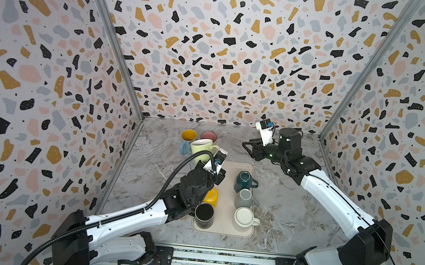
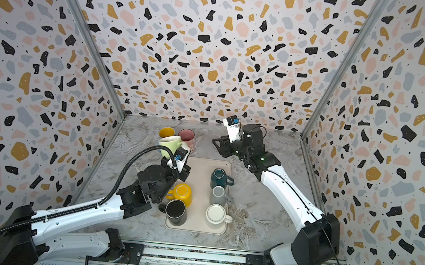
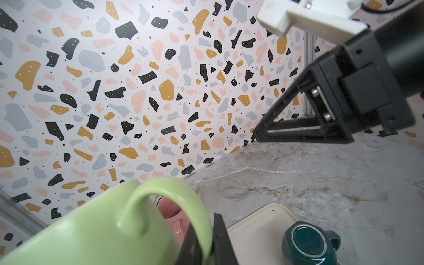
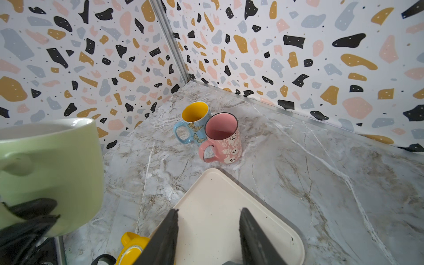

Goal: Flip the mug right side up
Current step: 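Lift the light green mug off the tray and rotate it upright with the left gripper, then move the right gripper toward the light green mug's handle held by the left gripper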

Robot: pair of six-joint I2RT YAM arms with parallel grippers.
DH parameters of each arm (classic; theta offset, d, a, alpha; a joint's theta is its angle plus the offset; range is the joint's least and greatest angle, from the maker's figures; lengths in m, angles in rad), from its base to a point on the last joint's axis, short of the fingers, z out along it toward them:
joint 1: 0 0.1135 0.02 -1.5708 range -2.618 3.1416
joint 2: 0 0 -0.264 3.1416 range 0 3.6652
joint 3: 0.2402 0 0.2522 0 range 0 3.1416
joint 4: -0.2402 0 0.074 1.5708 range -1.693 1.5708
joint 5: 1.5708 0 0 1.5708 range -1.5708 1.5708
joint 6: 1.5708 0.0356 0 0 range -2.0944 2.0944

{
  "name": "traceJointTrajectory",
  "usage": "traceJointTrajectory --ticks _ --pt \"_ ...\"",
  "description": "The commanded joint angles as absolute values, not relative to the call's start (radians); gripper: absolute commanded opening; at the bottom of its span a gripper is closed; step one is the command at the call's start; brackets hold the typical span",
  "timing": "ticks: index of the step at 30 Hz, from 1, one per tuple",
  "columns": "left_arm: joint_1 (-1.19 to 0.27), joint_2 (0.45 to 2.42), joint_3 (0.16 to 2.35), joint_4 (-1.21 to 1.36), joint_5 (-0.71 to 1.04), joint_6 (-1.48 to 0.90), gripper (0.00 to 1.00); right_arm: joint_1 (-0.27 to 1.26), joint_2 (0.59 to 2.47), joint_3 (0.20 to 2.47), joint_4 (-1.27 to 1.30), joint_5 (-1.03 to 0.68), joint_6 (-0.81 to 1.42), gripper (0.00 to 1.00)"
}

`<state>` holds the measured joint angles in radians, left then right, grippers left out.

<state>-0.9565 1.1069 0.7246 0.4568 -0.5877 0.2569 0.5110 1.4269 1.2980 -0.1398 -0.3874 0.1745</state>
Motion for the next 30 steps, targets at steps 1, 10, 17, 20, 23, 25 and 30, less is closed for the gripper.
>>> traceJointTrajectory --ticks 1,10,17,20,23,25,30 --pt "-0.977 1.103 0.704 0.683 -0.675 0.405 0.0 0.514 1.422 1.358 -0.162 -0.447 0.128 0.46" --pt "-1.03 1.185 0.666 0.797 -0.779 0.591 0.0 0.513 1.483 1.469 -0.247 -0.643 0.011 0.53" --pt "-1.068 1.231 0.582 0.981 -0.797 0.768 0.0 0.513 1.55 1.552 -0.339 -0.801 -0.075 0.59" --pt "-1.072 1.232 0.546 1.037 -0.765 0.81 0.0 0.514 1.572 1.581 -0.385 -0.833 -0.107 0.6" --pt "-1.074 1.239 0.529 1.061 -0.742 0.847 0.0 0.518 1.583 1.597 -0.431 -0.876 -0.144 0.62" --pt "-1.075 1.251 0.52 1.087 -0.736 0.882 0.0 0.529 1.586 1.601 -0.466 -0.896 -0.179 0.62" --pt "-1.076 1.272 0.494 1.148 -0.711 0.951 0.0 0.565 1.59 1.604 -0.538 -0.897 -0.257 0.63"
